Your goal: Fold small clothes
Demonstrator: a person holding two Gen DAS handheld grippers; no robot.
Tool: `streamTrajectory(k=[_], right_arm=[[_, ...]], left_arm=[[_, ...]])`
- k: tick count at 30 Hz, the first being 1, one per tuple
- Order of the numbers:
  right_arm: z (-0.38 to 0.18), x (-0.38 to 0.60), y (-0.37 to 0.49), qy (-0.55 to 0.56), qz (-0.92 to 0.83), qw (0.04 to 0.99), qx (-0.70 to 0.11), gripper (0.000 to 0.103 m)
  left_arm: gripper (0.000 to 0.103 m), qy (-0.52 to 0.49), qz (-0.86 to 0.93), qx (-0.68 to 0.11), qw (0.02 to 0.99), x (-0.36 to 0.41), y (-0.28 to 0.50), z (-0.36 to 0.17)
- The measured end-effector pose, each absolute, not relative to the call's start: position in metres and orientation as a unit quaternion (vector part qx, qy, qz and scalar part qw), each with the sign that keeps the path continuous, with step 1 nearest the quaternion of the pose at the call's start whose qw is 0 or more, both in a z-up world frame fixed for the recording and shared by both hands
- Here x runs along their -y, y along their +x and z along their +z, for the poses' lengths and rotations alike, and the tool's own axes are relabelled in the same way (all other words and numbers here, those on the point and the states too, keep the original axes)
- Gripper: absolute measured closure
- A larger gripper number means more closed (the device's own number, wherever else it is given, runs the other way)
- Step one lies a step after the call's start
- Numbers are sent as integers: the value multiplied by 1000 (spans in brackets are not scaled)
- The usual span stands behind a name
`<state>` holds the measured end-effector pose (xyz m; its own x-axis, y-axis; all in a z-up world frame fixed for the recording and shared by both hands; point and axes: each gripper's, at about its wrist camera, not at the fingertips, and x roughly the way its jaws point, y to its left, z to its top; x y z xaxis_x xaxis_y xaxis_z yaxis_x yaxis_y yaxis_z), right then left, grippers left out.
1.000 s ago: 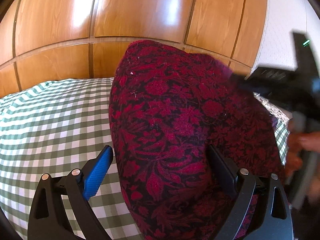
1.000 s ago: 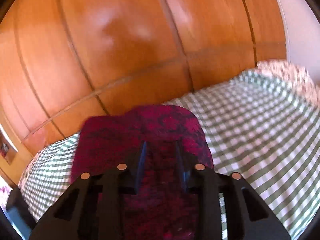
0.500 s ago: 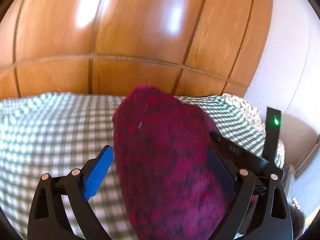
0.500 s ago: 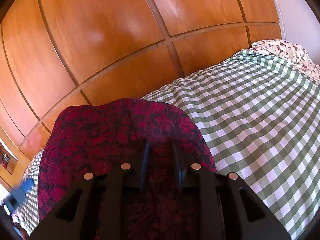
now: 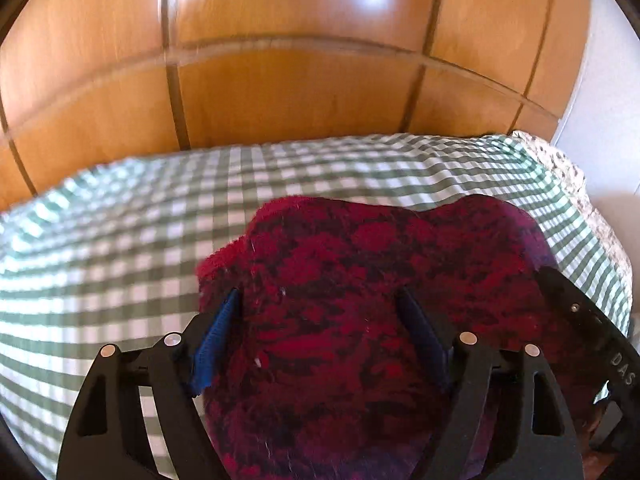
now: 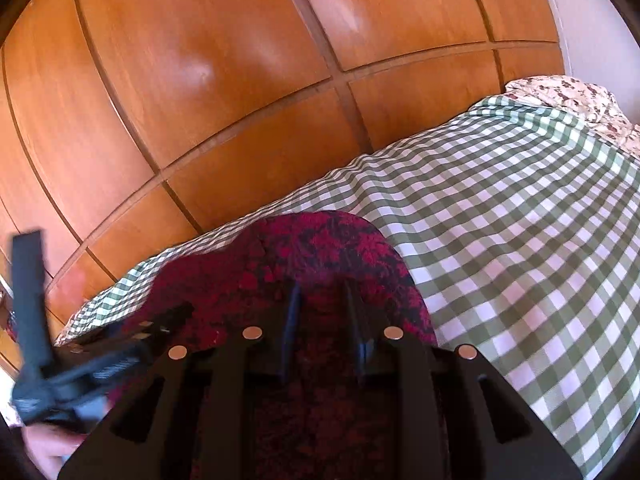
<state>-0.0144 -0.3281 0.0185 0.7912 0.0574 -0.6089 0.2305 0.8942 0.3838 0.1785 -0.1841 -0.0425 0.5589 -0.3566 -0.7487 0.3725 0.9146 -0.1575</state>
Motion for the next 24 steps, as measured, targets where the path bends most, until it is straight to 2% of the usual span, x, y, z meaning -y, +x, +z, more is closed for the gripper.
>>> streamTrajectory(k=[8, 9, 10, 12, 13, 15, 17, 19, 24], right_arm=[[20, 323, -19, 210, -50, 927, -306, 80], [22, 322, -23, 208, -50, 929, -301, 79], [23, 321, -25, 208, -49, 930, -298, 74], [28, 318, -31, 206, -45, 935, -286, 68], [30, 316, -34, 204, -40, 937, -281, 51], [36, 307, -39, 188, -26, 943, -275, 34], [42, 295, -45, 156, -37, 950, -268, 32], [47, 285, -49, 136, -36, 953, -268, 23], [51, 282, -61, 142, -29, 951, -274, 13]], left_arm=[[23, 14, -206, -373, 905, 179, 153, -32], [17, 10, -206, -360, 910, 175, 146, -29], [10, 8, -202, -351, 915, 171, 140, -26], [6, -12, -211, -337, 918, 158, 126, -21], [4, -23, -216, -336, 916, 153, 122, -21], [4, -52, -228, -341, 910, 140, 114, -23], [4, -74, -230, -345, 907, 131, 107, -24], [4, -91, -231, -346, 905, 124, 98, -24], [4, -83, -232, -347, 905, 119, 79, -25]])
